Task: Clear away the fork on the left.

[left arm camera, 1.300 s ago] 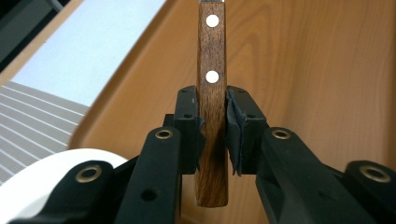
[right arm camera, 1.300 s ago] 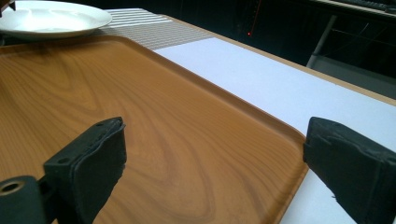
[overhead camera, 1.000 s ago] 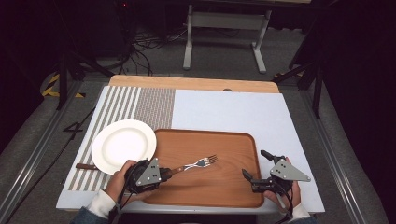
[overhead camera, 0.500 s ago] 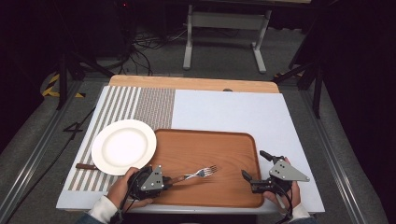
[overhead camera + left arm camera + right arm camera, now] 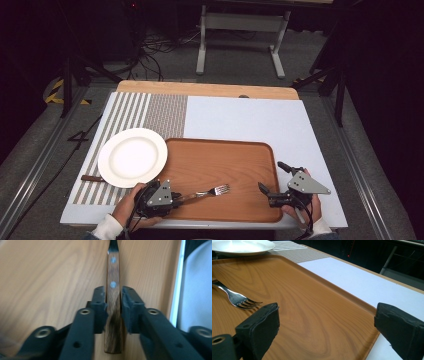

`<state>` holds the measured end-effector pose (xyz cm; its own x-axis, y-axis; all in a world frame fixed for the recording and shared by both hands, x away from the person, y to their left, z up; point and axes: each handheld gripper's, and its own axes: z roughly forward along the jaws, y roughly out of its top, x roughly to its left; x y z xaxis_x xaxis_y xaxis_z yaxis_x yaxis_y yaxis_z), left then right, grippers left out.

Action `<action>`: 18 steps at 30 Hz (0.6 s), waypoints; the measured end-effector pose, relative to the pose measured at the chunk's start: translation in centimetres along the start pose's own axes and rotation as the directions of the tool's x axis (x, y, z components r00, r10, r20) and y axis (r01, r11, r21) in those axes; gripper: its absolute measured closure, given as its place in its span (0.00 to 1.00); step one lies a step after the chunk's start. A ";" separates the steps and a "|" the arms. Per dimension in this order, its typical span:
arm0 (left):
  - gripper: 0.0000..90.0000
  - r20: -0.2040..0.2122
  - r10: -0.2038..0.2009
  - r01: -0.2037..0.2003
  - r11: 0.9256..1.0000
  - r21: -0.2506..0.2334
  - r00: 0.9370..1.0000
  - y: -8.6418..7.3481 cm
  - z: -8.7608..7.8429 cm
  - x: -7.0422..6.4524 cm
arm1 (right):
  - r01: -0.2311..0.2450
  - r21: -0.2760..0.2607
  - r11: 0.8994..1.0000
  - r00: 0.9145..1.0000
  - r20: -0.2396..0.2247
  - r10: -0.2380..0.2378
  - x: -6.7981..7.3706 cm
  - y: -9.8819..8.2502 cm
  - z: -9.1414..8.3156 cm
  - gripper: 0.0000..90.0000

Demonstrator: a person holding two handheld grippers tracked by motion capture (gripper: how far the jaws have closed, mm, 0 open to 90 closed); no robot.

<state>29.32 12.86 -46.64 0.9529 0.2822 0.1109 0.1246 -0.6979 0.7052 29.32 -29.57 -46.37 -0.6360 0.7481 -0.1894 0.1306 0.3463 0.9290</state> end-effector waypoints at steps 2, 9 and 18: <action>0.77 0.002 0.013 -0.013 0.999 -0.046 1.000 0.3 -0.5 0.2 | 0.001 0.000 1.000 1.000 0.000 -0.001 0.0 0.0 0.0 0.08; 0.99 0.054 0.117 -0.112 0.990 -0.087 0.992 3.1 0.2 1.2 | 0.000 0.003 1.000 1.000 0.000 0.000 0.0 0.0 0.1 0.08; 1.00 0.174 0.301 -0.297 0.953 -0.053 0.937 7.3 4.4 1.1 | 0.001 0.017 1.000 1.000 -0.003 0.000 0.0 -0.2 0.4 0.08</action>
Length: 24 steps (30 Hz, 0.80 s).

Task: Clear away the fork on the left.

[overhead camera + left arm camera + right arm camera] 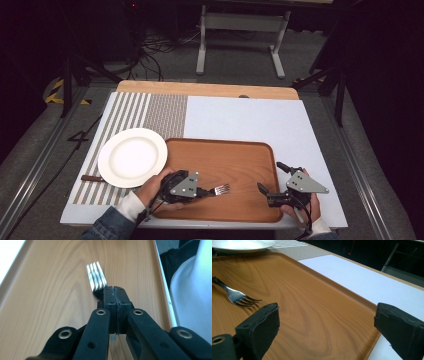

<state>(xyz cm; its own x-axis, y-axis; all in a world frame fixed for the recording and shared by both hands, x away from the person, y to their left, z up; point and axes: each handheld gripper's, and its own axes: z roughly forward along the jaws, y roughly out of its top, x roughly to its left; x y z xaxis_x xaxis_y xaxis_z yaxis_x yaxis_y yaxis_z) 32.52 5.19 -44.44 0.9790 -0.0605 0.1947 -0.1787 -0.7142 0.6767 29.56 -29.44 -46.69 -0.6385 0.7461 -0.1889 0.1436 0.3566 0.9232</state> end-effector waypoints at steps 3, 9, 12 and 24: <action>1.00 0.042 0.038 -0.039 0.999 0.037 0.998 0.8 1.8 0.4 | 0.004 0.006 1.000 1.000 -0.004 -0.004 0.1 0.0 0.1 0.08; 1.00 0.049 0.090 -0.096 0.986 0.136 0.995 1.3 3.6 0.5 | 0.007 0.015 1.000 1.000 -0.006 -0.007 0.1 -0.1 0.2 0.08; 1.00 0.034 0.082 -0.086 0.987 0.132 0.996 1.2 3.8 0.8 | 0.012 0.020 1.000 1.000 -0.008 -0.012 0.1 -0.1 0.3 0.08; 1.00 -0.129 0.021 0.006 0.979 0.202 0.991 -0.9 2.2 3.0 | 0.022 0.034 0.999 1.000 -0.016 -0.021 0.3 -0.2 0.4 0.08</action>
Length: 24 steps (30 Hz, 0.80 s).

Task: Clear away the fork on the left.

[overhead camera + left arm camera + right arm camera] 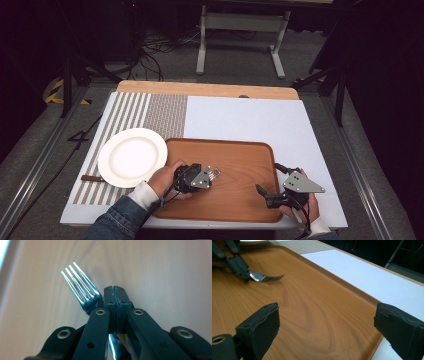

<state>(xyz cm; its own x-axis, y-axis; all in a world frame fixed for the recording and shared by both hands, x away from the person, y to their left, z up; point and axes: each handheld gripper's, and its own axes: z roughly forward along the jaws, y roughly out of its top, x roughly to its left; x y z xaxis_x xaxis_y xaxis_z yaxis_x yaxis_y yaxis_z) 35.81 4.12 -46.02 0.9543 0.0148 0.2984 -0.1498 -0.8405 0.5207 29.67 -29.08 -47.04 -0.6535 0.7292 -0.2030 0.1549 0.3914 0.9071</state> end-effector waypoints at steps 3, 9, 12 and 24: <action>1.00 -0.033 -0.001 0.002 0.999 0.036 0.999 -0.5 -0.4 0.3 | 0.001 0.003 1.000 1.000 -0.002 -0.001 0.0 0.0 0.0 0.08; 0.99 -0.062 -0.046 0.050 0.997 0.064 0.997 -1.6 -1.0 1.0 | 0.003 0.002 1.000 1.000 0.000 -0.003 0.0 0.0 0.0 0.08; 0.99 -0.082 -0.068 0.075 0.993 0.086 0.994 -2.1 -1.3 1.2 | 0.003 0.002 1.000 1.000 0.000 -0.003 0.0 0.0 0.0 0.08; 0.98 -0.120 -0.128 0.145 0.979 0.146 0.985 -4.1 -2.8 1.6 | 0.006 0.009 1.000 1.000 0.001 -0.006 0.0 0.0 0.0 0.08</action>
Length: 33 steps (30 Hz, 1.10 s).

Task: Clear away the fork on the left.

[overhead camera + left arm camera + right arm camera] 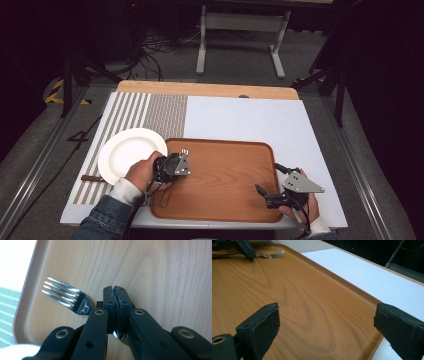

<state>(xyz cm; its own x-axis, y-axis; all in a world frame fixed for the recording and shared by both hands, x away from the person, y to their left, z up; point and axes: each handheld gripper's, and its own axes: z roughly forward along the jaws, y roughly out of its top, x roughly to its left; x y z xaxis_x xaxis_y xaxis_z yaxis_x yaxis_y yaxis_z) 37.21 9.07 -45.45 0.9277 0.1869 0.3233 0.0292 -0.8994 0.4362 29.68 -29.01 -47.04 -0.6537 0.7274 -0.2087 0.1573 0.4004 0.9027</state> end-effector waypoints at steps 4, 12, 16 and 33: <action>0.98 -0.003 -0.013 0.013 1.000 0.004 1.000 -0.6 -0.3 0.1 | 0.003 0.001 1.000 1.000 0.001 -0.003 0.0 0.0 0.0 0.08; 0.97 -0.004 -0.019 0.019 1.000 0.010 1.000 -1.1 -0.6 -0.1 | 0.003 0.004 1.000 1.000 0.002 -0.003 0.0 0.0 0.0 0.08; 0.97 -0.007 -0.029 0.029 0.999 0.015 1.000 -1.5 -0.9 -0.3 | 0.007 0.005 1.000 1.000 0.000 -0.007 0.0 -0.1 0.0 0.08; 0.96 -0.033 -0.073 0.073 0.997 -0.020 0.997 -3.3 -1.7 -1.5 | 0.010 0.008 1.000 1.000 0.006 -0.010 0.1 0.0 0.1 0.08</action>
<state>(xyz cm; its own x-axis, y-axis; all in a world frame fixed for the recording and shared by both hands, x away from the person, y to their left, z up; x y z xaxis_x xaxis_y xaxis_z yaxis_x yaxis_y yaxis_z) 35.13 12.41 -45.97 0.9103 0.2650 0.3178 0.0888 -0.8752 0.4755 29.67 -28.95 -47.11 -0.6512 0.7263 -0.2200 0.1567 0.4123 0.8975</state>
